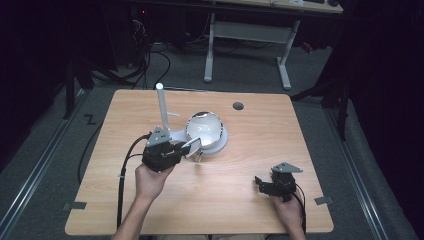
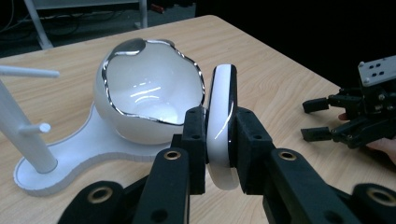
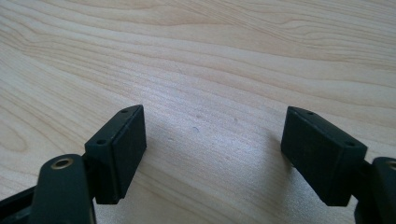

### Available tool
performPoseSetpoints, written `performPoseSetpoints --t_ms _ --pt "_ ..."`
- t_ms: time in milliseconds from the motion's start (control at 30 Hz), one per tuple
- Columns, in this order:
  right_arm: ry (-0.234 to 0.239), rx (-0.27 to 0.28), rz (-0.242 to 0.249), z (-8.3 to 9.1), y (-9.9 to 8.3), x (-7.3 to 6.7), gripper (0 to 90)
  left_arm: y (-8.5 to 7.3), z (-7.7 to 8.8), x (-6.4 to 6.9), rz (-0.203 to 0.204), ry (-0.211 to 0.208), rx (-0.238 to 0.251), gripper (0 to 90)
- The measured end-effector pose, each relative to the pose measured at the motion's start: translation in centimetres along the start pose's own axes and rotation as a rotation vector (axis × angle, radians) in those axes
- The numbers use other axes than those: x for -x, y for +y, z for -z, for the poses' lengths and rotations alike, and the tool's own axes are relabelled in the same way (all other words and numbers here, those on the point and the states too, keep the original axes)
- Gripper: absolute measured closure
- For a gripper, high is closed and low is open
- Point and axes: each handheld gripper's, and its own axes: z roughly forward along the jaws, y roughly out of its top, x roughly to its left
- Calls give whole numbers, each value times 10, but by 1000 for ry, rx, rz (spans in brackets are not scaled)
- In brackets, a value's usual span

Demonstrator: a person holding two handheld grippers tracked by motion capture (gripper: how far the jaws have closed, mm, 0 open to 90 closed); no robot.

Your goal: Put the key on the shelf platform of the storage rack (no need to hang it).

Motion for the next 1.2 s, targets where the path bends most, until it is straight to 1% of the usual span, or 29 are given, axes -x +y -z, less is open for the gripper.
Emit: performPoseSetpoints --t_ms 33,100,167,200,267,300,367,400,433,533,567,667,700,733,767,800,867,1033,1067,1133,1167,1200 --pt "0 0 0 0 0 0 226 0 0 0 0 0 0 763" --pt "0 0 0 0 0 0 226 4 -1 7 25 -2 -4 763" --pt "0 0 -1 0 0 0 226 6 -2 8 20 -9 -8 763" --pt "0 0 0 0 0 0 226 8 -2 10 24 -12 -15 763" --pt "0 0 0 0 0 0 226 13 -3 14 62 -7 -28 763" --pt "0 0 0 0 0 0 226 16 -5 15 46 -12 -25 763" --pt "0 0 -1 0 0 0 226 17 -6 16 43 -12 -24 764" --pt "0 0 0 0 0 0 226 18 -7 18 44 -9 -25 764" --pt "0 0 0 0 0 0 226 19 -7 20 58 -2 -27 764" --pt "0 0 0 0 0 0 226 21 -9 24 35 -11 -26 764" --pt "0 0 0 0 0 0 226 22 -10 25 44 -4 -26 764" --pt "0 0 0 0 0 0 226 25 -14 32 53 -3 -27 764" --pt "0 0 0 0 0 0 226 26 -15 33 40 -10 -24 763" --pt "0 0 1 0 0 0 226 27 -16 35 46 -4 -23 764" --pt "1 0 0 0 0 0 226 28 -18 38 42 -5 -20 764" --pt "1 0 0 0 0 0 226 28 -18 38 42 -5 -20 763" --pt "0 0 0 0 0 0 226 30 -20 43 26 -12 -14 763" --pt "0 0 0 0 0 0 226 32 -25 48 22 -15 -7 763" --pt "0 0 0 0 0 0 226 33 -26 49 13 -19 -5 763" --pt "0 0 0 0 0 0 225 34 -28 52 35 -14 0 763" --pt "0 0 2 0 0 0 226 35 -30 53 27 -21 1 763" --pt "0 0 2 0 0 0 225 35 -31 55 35 -19 5 763"
